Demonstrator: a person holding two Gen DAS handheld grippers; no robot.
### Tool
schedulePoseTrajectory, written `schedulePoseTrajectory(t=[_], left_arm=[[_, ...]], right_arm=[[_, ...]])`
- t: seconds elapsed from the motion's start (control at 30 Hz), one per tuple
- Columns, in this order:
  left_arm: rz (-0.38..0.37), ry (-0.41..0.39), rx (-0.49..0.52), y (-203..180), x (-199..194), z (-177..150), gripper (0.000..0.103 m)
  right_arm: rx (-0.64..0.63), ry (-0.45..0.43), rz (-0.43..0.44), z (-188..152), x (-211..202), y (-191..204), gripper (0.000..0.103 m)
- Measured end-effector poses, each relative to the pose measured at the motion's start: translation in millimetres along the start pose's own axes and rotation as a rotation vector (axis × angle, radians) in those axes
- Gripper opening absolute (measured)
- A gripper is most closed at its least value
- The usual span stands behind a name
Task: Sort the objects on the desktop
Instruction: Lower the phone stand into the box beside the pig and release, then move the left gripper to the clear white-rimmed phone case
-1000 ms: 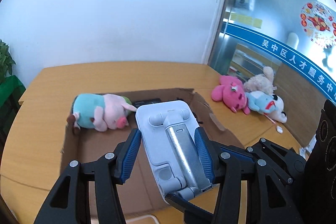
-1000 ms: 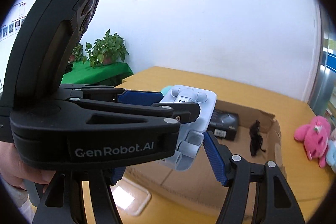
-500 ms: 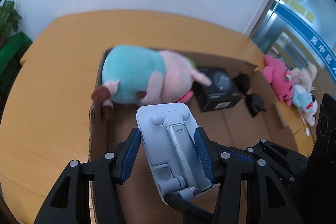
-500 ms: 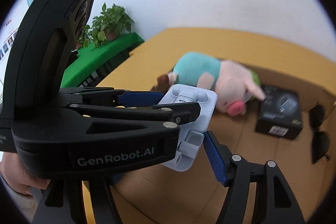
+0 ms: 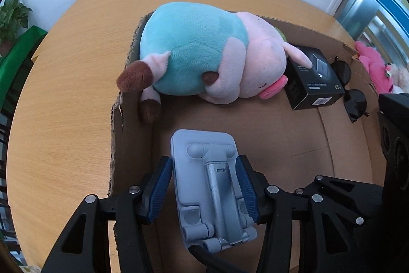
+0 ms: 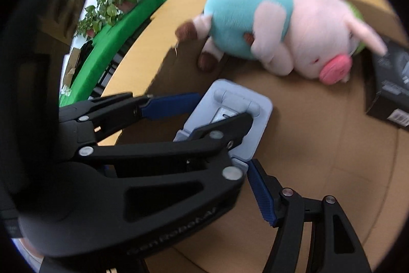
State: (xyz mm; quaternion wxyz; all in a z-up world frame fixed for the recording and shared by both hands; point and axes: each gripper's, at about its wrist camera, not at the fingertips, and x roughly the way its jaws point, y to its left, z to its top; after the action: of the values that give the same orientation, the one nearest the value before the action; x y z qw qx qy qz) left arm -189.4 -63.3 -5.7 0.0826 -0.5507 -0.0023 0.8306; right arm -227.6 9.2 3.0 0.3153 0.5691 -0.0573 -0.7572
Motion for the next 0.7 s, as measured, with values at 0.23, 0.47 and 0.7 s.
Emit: schedulePoseTrajectory(t=[0.23, 0.47, 0.7], left_arm=[[0.054, -0.005, 0.001, 1, -4, 0, 0.049], [0.085, -0.245, -0.031, 7, -70, -24, 0.064], [0.136, -0.604, -0.001, -32, -165, -96, 0.102]], right_arm=[[0.041, 0.029, 0.029, -5, 9, -9, 0.066], [-0.047, -0.154, -0.104, -43, -49, -3, 0.08], [-0.124, -0.506, -0.342, -137, -132, 7, 0.087]])
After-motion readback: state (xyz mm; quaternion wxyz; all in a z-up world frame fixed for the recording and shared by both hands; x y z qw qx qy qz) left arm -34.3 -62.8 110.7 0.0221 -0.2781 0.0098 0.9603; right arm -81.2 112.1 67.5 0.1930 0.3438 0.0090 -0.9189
